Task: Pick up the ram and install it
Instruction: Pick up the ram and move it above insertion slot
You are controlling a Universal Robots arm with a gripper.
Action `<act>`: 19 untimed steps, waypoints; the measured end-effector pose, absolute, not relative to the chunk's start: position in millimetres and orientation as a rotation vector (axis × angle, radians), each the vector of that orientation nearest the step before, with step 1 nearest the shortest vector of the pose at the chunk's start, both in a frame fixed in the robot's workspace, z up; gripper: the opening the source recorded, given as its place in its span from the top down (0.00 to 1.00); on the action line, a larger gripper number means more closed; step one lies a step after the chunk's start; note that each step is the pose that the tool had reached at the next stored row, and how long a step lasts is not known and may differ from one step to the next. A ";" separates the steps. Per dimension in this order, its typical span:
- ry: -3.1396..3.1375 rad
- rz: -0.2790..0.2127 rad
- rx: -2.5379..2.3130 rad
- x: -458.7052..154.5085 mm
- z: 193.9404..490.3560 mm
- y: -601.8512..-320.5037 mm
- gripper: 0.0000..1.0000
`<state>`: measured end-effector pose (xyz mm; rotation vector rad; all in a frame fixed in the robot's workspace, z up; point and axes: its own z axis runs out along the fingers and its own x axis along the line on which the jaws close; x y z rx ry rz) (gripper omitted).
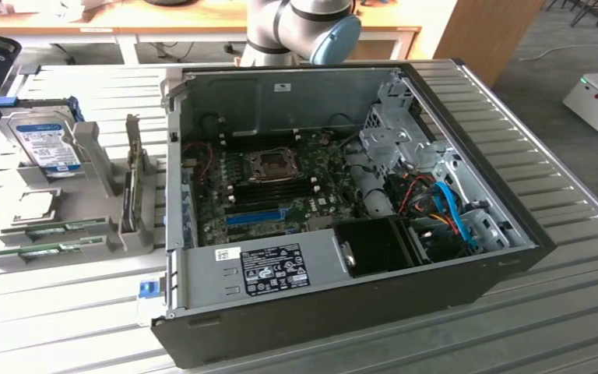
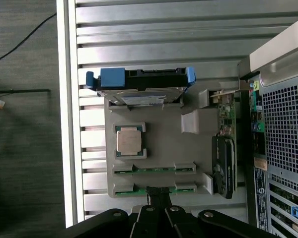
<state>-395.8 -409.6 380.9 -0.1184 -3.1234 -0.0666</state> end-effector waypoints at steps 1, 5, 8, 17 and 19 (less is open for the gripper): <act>-3.123 -0.067 -0.118 -395.8 380.9 -409.6 0.89; -3.124 -0.066 -0.106 -395.8 380.9 -409.6 0.89; -3.124 -0.066 -0.089 -395.8 380.9 -409.6 0.89; -3.124 -0.066 -0.016 -395.8 380.9 -409.6 0.89; -3.124 -0.066 -0.004 -395.8 380.9 -409.6 0.89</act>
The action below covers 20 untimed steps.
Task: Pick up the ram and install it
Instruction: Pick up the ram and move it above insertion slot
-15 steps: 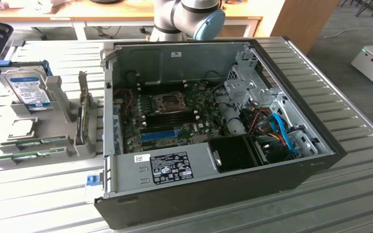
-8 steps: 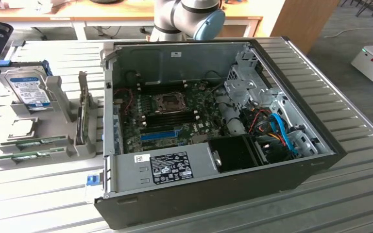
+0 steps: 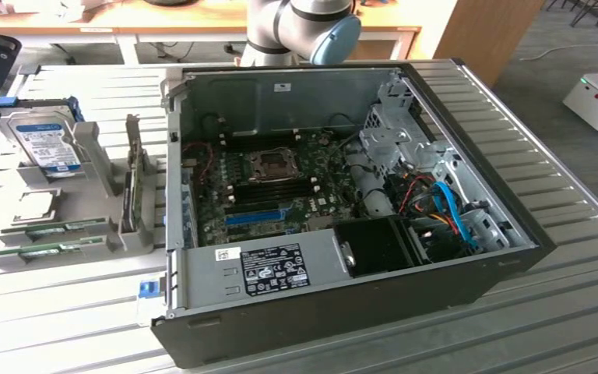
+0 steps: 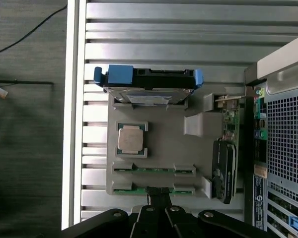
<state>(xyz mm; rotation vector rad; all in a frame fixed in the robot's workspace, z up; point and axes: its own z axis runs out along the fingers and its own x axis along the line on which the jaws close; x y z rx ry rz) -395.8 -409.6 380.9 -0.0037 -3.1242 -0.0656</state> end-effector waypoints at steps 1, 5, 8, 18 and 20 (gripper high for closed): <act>-3.124 -0.066 0.002 -395.8 380.9 -409.6 0.89; -3.124 -0.065 0.025 -395.8 380.9 -409.6 0.89; -3.123 -0.065 0.037 -395.8 380.8 -409.6 0.89; -3.122 -0.065 0.078 -395.8 380.7 -409.6 0.89; -3.122 -0.065 0.088 -395.8 380.7 -409.6 0.89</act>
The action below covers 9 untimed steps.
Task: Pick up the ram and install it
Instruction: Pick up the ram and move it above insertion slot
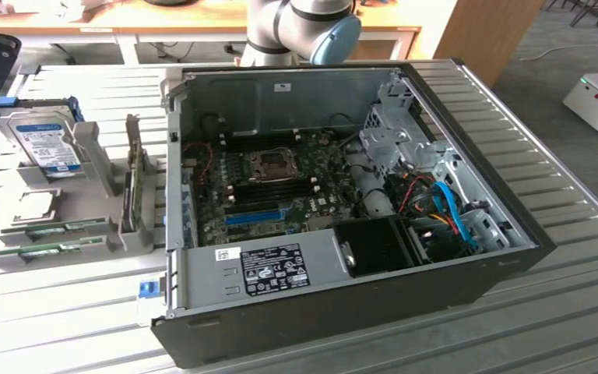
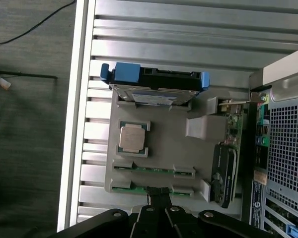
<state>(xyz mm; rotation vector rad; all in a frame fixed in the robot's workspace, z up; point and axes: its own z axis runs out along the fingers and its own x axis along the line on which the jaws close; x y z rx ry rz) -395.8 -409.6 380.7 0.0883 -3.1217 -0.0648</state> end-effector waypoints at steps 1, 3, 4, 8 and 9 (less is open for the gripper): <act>-3.121 -0.065 0.093 -395.8 380.7 -409.6 0.89; -3.121 -0.065 0.102 -395.8 380.7 -409.6 0.89; -3.121 -0.065 0.107 -395.8 380.7 -409.6 0.89; -3.120 -0.064 0.125 -395.8 380.7 -409.6 0.89; -3.120 -0.064 0.128 -395.8 380.7 -409.6 0.89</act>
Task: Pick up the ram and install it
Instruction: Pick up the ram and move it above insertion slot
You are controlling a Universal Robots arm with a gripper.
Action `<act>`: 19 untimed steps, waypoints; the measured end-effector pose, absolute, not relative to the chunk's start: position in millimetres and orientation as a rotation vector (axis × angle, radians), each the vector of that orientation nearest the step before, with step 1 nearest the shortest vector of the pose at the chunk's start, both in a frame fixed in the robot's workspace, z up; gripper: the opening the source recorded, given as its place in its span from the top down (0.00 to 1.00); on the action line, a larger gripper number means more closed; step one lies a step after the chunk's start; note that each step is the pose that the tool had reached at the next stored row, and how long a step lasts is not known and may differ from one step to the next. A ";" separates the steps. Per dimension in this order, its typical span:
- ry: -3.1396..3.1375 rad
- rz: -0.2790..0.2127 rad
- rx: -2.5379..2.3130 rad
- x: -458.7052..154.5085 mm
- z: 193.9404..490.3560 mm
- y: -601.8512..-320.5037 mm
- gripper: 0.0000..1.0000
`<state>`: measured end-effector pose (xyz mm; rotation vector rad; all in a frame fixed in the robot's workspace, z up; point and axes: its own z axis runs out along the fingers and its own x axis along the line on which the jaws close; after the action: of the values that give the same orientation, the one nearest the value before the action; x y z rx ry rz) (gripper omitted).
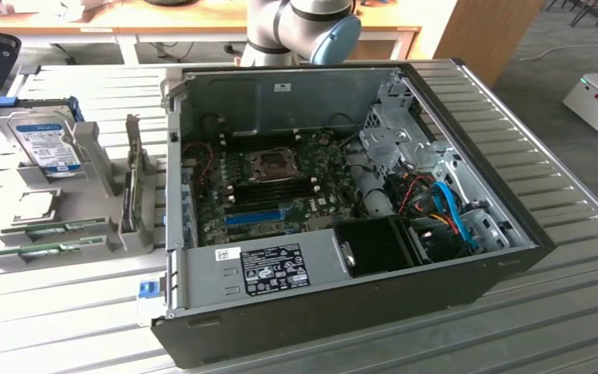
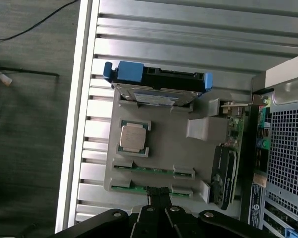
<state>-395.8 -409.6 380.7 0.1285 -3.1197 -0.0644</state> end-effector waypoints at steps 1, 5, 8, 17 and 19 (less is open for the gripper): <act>-3.120 -0.064 0.132 -395.8 380.7 -409.6 0.89; -3.119 -0.064 0.148 -395.8 380.7 -409.6 0.89; -3.118 -0.064 0.162 -395.8 380.7 -409.6 0.89; -3.114 -0.064 0.215 -395.8 380.7 -409.6 0.89; -3.113 -0.063 0.227 -395.8 380.7 -409.6 0.89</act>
<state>-395.8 -409.6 380.7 0.2271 -3.1129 -0.0635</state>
